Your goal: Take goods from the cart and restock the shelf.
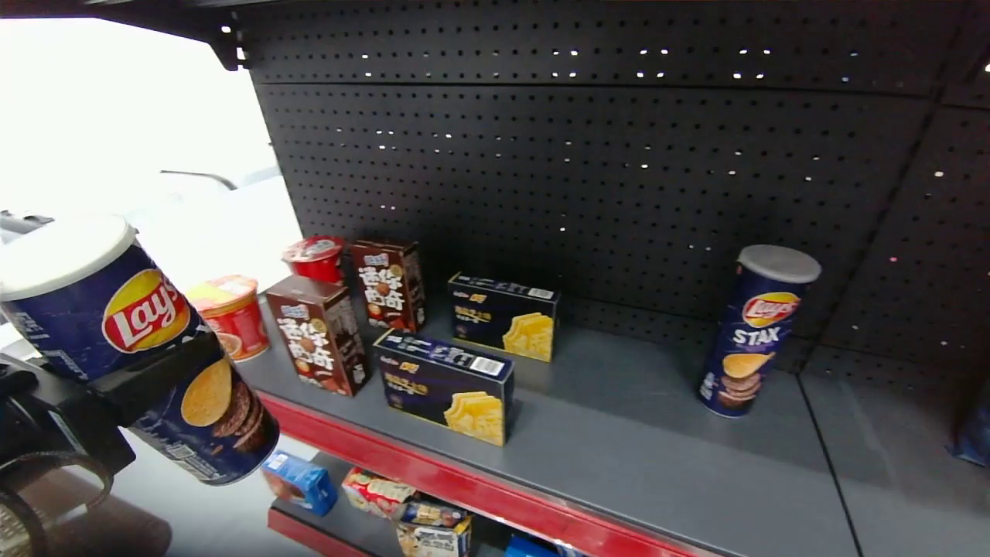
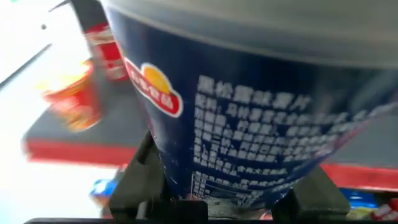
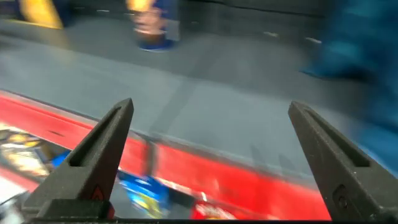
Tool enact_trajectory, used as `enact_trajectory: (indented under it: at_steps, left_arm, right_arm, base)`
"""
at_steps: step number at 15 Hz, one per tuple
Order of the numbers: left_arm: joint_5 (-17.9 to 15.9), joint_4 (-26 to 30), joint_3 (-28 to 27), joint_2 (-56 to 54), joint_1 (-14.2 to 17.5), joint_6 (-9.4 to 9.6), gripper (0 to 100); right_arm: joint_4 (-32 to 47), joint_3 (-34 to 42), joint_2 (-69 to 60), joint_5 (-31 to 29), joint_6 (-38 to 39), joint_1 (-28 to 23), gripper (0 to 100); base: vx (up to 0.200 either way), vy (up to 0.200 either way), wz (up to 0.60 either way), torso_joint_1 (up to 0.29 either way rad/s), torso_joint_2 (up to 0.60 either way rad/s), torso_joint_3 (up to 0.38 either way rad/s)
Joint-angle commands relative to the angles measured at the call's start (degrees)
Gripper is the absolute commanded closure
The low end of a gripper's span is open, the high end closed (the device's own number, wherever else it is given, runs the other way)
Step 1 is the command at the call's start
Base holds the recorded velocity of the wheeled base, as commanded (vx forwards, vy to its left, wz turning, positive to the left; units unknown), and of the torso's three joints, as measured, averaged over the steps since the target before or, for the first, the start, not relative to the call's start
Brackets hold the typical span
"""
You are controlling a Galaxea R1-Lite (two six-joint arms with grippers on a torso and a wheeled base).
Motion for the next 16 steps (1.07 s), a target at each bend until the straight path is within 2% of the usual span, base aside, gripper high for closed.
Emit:
enact_trajectory:
  at_steps: [1, 3, 5, 7, 9, 10, 11, 13, 14, 16]
  left_arm:
    - [0.05, -0.01, -0.37, 0.04, 0.01, -0.02, 100]
    - [-0.04, 0.16, -1.96, -0.66, -0.26, 0.07, 100]
    - [-0.39, 3.85, -4.59, -4.44, -1.66, 0.33, 100]
    - [-0.39, 11.50, -7.32, -9.45, -4.21, 0.33, 100]
    - [0.05, 21.70, -10.74, -14.37, -4.30, 0.42, 100]
    - [0.05, 23.45, -11.45, -15.16, -4.30, 0.42, 100]
    - [-0.13, 24.95, -12.06, -16.57, -4.39, 0.77, 100]
    - [0.13, 25.04, -11.62, -18.77, -4.21, 4.03, 100]
    - [0.22, 25.12, -11.62, -19.30, -4.12, 4.38, 100]
    - [3.47, 25.47, -11.54, -20.97, -4.03, 4.55, 100]
  right_arm:
    - [-0.01, 0.00, -0.02, 0.01, -0.04, 0.01, 0]
    - [-0.01, 0.00, -0.02, 0.01, -0.04, 0.01, 0]
    - [-0.01, 0.00, -0.02, 0.09, -0.04, 0.01, 0]
    - [-0.01, 0.00, -0.02, 0.09, -0.04, 0.01, 0]
    - [-0.01, 0.00, -0.02, 0.09, -0.04, 0.01, 0]
    - [-0.01, 0.00, -0.02, 0.09, -0.04, 0.01, 0]
    - [-0.01, 0.00, -0.02, 0.09, -0.04, 0.01, 0]
    - [-0.01, 0.00, -0.02, 0.27, -0.40, 0.01, 0]
    - [-0.01, 0.00, -0.02, 0.45, -0.48, 0.01, 0]
    - [-0.01, 0.00, -0.02, 1.15, -0.13, 0.01, 0]
  base:
    - [0.000, 0.000, -0.60, -0.002, 0.00, 0.002]
    - [0.000, 0.000, -0.60, -0.002, 0.00, 0.005]
    - [0.000, 0.000, -0.60, 0.005, 0.00, 0.002]
    - [0.000, 0.000, 0.00, 0.000, 0.00, 0.000]
    - [0.000, 0.000, 0.00, 0.000, 0.00, 0.000]
    - [0.000, 0.000, 0.00, 0.000, 0.00, 0.000]
    - [0.000, 0.000, 0.00, 0.000, 0.00, 0.000]
    - [0.000, 0.000, 0.00, 0.000, 0.00, 0.000]
    - [0.000, 0.000, 0.00, 0.000, 0.00, 0.000]
    - [0.000, 0.000, 0.00, 0.000, 0.00, 0.000]
